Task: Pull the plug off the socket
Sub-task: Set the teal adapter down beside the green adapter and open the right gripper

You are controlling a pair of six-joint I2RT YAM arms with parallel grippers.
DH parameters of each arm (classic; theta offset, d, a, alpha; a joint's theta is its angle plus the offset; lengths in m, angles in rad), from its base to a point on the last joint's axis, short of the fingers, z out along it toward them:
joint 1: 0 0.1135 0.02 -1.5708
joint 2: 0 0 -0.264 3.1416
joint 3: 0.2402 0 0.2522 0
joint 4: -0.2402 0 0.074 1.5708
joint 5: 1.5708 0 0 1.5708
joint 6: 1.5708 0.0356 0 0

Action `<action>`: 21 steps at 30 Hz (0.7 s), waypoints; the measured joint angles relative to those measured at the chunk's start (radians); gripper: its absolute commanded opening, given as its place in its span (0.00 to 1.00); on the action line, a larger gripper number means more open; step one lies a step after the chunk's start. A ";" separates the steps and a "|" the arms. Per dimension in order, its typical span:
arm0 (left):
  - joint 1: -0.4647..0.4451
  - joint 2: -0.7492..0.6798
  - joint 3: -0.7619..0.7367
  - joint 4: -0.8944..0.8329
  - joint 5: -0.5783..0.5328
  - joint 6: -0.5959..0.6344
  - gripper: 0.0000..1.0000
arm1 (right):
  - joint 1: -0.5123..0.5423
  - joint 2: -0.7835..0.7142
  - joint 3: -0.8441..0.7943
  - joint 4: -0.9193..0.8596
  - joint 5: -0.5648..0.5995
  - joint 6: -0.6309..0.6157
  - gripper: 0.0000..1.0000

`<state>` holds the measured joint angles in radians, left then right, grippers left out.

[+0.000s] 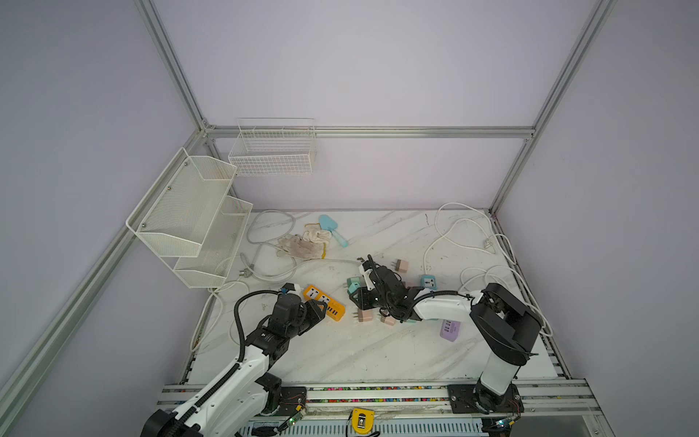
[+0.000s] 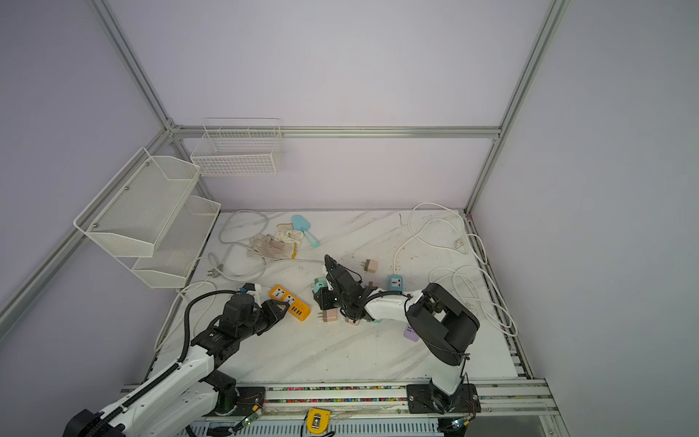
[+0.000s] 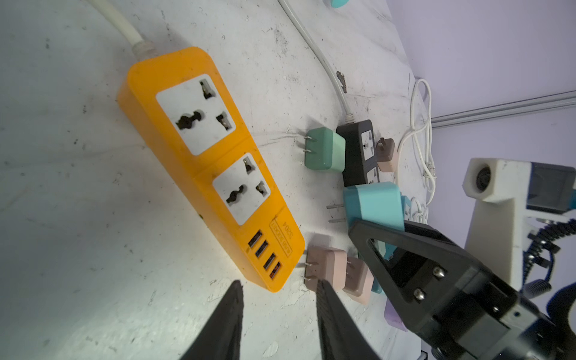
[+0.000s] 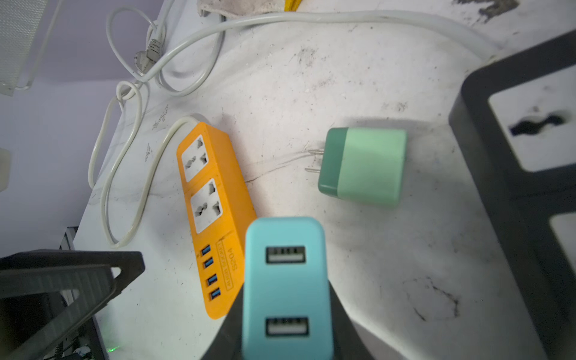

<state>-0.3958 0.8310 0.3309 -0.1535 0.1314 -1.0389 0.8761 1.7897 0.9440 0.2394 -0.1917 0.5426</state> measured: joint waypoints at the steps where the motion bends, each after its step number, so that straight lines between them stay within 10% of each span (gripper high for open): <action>1: -0.003 0.000 0.000 0.000 -0.004 0.000 0.41 | 0.000 0.012 0.000 0.003 0.000 0.002 0.00; 21: -0.013 0.020 0.000 -0.005 -0.034 0.002 0.44 | 0.000 0.077 0.016 0.006 0.042 -0.019 0.37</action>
<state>-0.4084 0.8513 0.3309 -0.1581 0.0971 -1.0370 0.8761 1.8664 0.9600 0.2459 -0.1497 0.5232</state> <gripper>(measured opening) 0.442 0.317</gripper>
